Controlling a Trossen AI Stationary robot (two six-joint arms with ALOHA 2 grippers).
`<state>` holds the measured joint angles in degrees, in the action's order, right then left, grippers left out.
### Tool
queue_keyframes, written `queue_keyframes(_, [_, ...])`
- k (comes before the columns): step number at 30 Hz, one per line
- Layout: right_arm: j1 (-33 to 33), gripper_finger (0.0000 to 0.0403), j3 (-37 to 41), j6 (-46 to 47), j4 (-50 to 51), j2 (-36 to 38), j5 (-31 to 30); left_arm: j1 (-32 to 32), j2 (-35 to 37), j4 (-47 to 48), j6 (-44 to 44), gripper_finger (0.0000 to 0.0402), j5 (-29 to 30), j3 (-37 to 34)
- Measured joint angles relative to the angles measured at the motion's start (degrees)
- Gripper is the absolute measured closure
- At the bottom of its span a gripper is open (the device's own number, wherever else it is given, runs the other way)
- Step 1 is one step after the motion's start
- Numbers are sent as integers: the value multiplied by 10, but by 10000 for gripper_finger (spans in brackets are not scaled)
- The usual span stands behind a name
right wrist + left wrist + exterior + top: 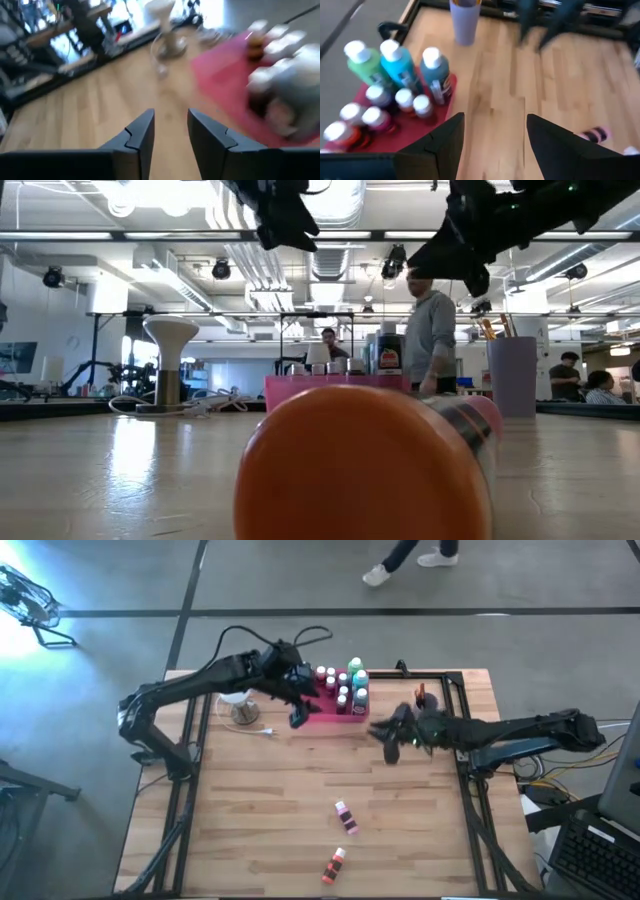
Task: Pick & Place Paint Supplies
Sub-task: Put the light pink black paint bottle into the pink bin
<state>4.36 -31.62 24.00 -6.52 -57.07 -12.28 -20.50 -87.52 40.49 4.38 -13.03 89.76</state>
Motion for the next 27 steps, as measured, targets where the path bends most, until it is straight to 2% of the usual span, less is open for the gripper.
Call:
queue_keyframes(4, [-109, 304, -11, 41, 4, -58, -84, 23, 19, 39, 0, 182, 66, 0])
queue_keyframes(8, [-199, 320, -48, 66, 4, -120, -164, 31, 35, 63, 1, 182, 104, -1])
queue_keyframes(13, [-258, 335, -127, 107, 59, -184, -175, 31, 51, 91, 1, 182, 122, -10])
queue_keyframes(17, [-293, 343, -213, 160, 185, -237, -173, 31, 57, 162, 1, 182, 127, -10])
queue_keyframes(21, [-319, 353, -310, 250, 336, -299, -173, 31, 59, 223, 1, 182, 132, -11])
queue_keyframes(24, [-339, 360, -382, 324, 453, -357, -173, 31, 63, 226, 2, 182, 143, -25])
queue_keyframes(27, [-358, 364, -449, 397, 541, -415, -160, 31, 67, 225, 5, 182, 181, -39])
